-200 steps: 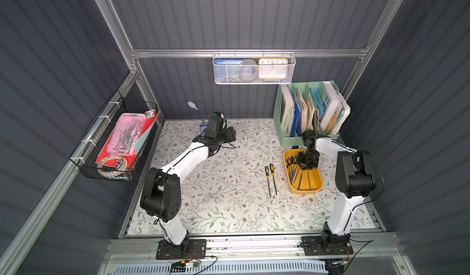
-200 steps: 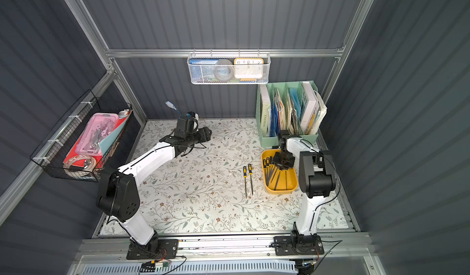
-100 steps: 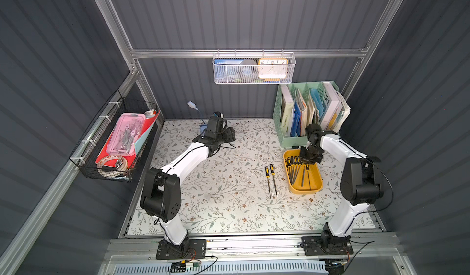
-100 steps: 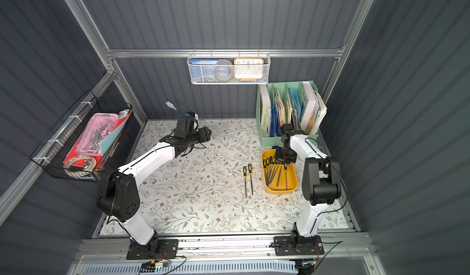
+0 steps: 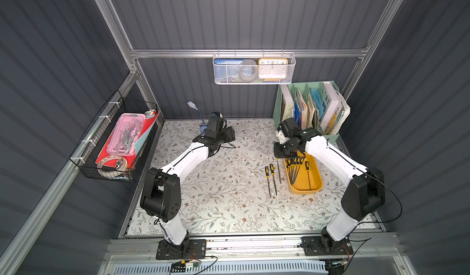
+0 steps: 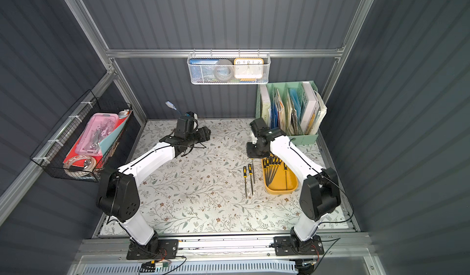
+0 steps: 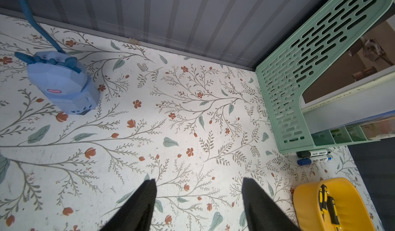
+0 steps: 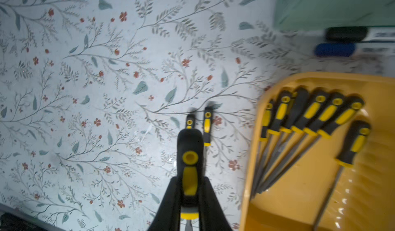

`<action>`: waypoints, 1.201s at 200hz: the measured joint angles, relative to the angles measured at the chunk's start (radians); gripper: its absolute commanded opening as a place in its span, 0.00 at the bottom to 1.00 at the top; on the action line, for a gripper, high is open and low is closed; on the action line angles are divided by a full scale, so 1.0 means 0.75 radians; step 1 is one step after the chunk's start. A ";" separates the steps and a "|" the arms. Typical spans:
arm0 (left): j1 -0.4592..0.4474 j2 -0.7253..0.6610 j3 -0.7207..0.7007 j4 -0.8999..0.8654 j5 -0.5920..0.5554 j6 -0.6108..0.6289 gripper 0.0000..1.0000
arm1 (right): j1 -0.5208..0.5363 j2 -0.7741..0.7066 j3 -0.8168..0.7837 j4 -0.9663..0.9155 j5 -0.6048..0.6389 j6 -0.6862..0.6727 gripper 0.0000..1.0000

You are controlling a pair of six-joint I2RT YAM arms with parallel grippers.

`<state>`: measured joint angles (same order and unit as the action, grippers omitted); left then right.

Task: Take the file tool out of the storage box
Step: Place the file tool at the center of the board.

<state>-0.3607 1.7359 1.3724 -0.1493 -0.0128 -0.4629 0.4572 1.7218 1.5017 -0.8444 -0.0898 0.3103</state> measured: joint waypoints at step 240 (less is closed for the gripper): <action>0.012 -0.026 -0.025 -0.006 -0.013 0.000 0.70 | 0.205 0.498 0.050 0.121 0.151 0.297 0.16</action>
<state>-0.3515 1.7161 1.3533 -0.1535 -0.0223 -0.4629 0.6113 2.0956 1.5391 -0.7536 0.0235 0.5331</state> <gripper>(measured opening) 0.695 0.159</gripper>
